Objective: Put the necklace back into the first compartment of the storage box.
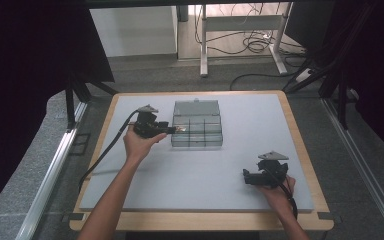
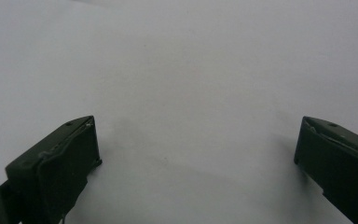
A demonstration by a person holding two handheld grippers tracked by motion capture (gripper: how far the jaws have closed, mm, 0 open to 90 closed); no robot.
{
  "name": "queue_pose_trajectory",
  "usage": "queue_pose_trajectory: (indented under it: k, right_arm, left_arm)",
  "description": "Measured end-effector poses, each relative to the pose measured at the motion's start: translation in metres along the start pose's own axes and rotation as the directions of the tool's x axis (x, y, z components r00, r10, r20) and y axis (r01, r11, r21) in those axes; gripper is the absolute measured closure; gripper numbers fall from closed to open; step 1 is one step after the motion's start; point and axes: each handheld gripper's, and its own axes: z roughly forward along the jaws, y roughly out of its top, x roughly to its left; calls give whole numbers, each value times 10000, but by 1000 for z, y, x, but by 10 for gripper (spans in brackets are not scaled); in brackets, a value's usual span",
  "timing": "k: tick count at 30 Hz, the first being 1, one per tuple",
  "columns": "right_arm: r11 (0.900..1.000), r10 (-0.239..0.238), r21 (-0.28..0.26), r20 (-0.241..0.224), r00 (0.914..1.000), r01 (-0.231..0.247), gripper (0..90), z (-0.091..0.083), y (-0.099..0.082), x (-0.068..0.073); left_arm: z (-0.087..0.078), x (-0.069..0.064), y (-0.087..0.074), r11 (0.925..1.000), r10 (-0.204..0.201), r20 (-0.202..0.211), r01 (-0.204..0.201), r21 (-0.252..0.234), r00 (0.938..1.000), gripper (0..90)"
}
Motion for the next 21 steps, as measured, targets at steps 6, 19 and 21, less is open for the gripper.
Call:
queue_pose_trajectory:
  k: [6, 19, 21]
  right_arm:
    - [10000, 9, 5, 0, 10000, -9, 0, 0, 0, 0]
    - [10000, 46, 27, -4, 10000, -46, 0, 0, 0, 0]
    - [10000, 44, 27, -4, 10000, -44, 0, 0, 0, 0]
  left_arm:
    - [-28, -1, -26, 9998, -123, 67, 123, -136, 9999, 478]
    - [-60, -7, -85, 9995, 1, -107, 3, 312, 9999, 456]
    - [-61, -9, -94, 9993, 7, -123, -3, 362, 9999, 453]
